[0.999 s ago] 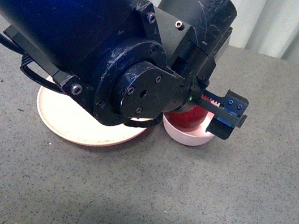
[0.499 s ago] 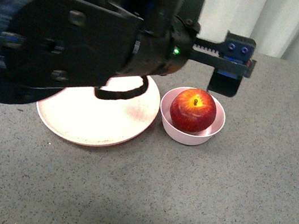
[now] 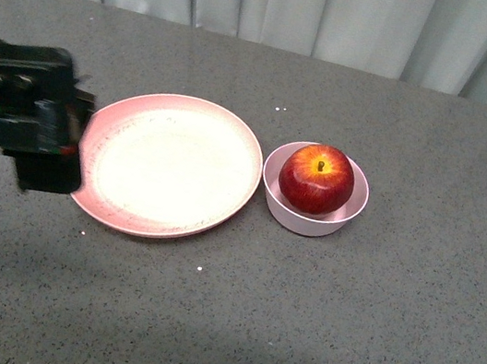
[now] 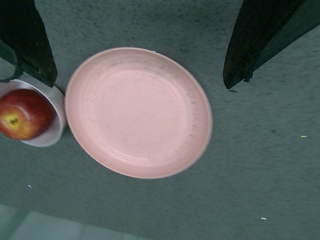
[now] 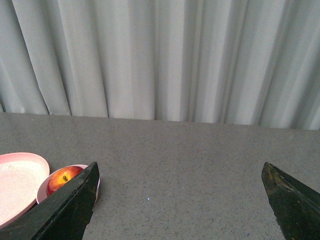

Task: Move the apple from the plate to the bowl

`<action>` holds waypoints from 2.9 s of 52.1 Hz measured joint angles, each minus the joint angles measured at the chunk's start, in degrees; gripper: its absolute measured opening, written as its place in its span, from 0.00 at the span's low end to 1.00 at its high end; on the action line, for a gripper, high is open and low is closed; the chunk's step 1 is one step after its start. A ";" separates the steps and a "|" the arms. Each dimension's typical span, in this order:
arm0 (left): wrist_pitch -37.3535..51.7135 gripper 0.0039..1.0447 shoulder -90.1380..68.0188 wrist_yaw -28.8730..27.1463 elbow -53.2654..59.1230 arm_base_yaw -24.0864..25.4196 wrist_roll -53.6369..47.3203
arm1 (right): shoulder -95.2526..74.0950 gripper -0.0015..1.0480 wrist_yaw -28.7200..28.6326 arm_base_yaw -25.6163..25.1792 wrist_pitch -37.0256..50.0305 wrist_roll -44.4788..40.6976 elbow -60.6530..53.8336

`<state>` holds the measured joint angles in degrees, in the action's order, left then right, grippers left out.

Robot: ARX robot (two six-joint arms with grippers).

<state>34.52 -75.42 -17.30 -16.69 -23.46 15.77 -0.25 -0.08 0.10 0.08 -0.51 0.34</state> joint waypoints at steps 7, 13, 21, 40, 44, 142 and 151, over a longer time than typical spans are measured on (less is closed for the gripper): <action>-0.02 0.94 4.33 -2.12 1.55 1.97 -0.07 | 0.00 0.91 0.00 0.00 0.00 0.00 0.00; 24.30 0.75 -1.68 -1.31 8.46 3.58 -8.96 | 0.00 0.91 -0.04 0.00 0.00 -0.02 0.00; 23.34 0.41 11.50 3.69 11.96 9.05 -14.21 | 0.02 0.91 0.09 0.00 -0.04 0.00 0.00; 7.34 0.03 31.71 10.12 15.50 15.91 -15.12 | 0.00 0.91 0.04 0.00 -0.04 0.00 0.00; 3.50 0.03 36.22 11.32 15.52 17.25 -15.23 | 0.02 0.91 0.02 0.00 -0.04 0.00 0.00; -34.40 0.41 75.12 17.31 15.54 23.32 -15.34 | 0.02 0.91 0.02 0.00 -0.04 0.00 0.00; -34.40 0.70 75.12 17.31 15.54 23.32 -15.34 | 0.02 0.91 0.02 0.00 -0.04 0.00 0.00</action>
<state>0.12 -0.30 0.01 -1.15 -0.14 0.43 -0.23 -0.05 0.10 0.03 -0.51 0.34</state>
